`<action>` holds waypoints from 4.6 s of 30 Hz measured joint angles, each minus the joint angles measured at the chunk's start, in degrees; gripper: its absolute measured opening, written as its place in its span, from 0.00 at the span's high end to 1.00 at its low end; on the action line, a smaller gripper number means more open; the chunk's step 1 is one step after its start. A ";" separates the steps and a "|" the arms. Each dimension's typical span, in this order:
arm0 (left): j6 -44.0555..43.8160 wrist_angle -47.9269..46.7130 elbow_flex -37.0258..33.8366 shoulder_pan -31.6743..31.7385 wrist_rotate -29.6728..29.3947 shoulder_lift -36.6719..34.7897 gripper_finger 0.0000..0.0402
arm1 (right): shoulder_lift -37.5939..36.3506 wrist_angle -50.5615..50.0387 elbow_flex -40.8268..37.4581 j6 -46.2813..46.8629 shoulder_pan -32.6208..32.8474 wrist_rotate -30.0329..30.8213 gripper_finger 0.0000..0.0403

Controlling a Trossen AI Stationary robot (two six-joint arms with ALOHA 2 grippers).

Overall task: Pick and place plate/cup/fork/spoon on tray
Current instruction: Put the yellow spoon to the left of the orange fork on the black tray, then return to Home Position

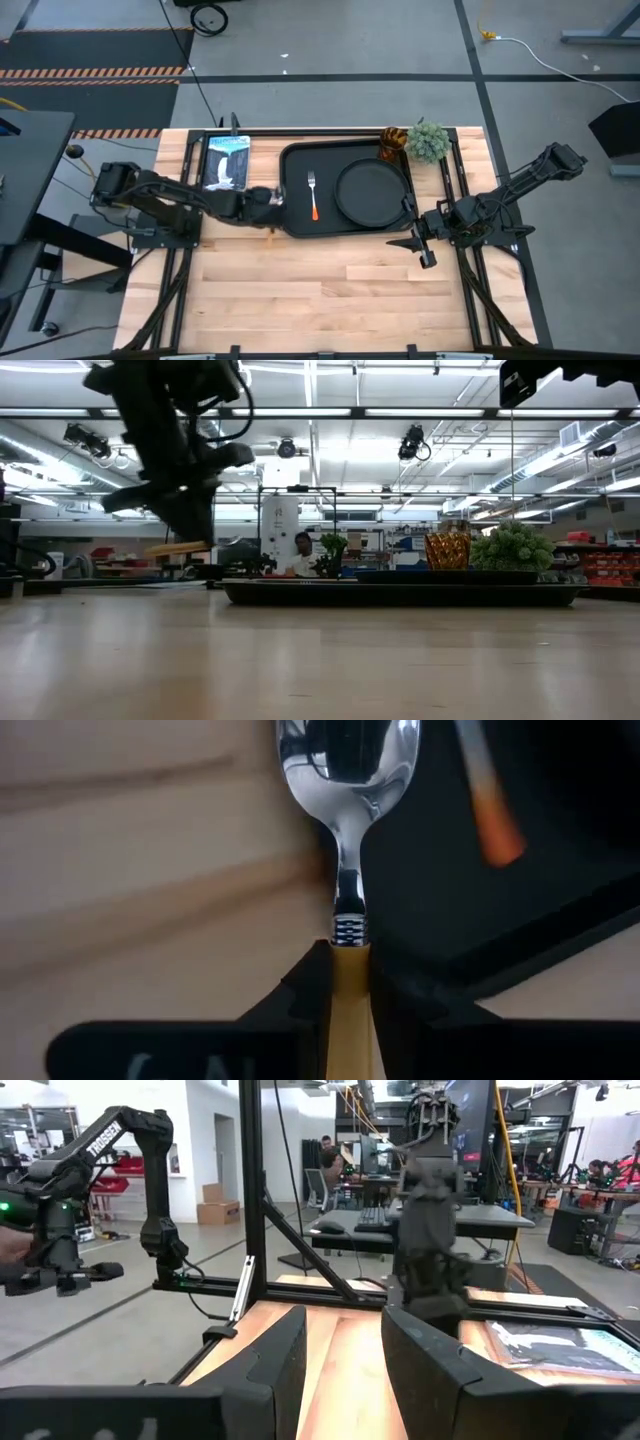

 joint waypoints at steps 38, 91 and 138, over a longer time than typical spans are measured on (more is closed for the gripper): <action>-1.94 29.27 0.11 16.54 4.12 16.18 0.86 | 1.01 3.45 0.02 -0.89 0.20 -3.04 0.66; 82.86 16.61 0.08 15.41 6.74 -18.24 0.92 | -24.28 2.26 -16.72 4.31 -24.84 -17.62 0.91; 75.65 42.60 -30.12 -4.89 23.16 -57.69 0.93 | -23.87 2.22 -16.72 2.38 -25.63 -12.01 0.90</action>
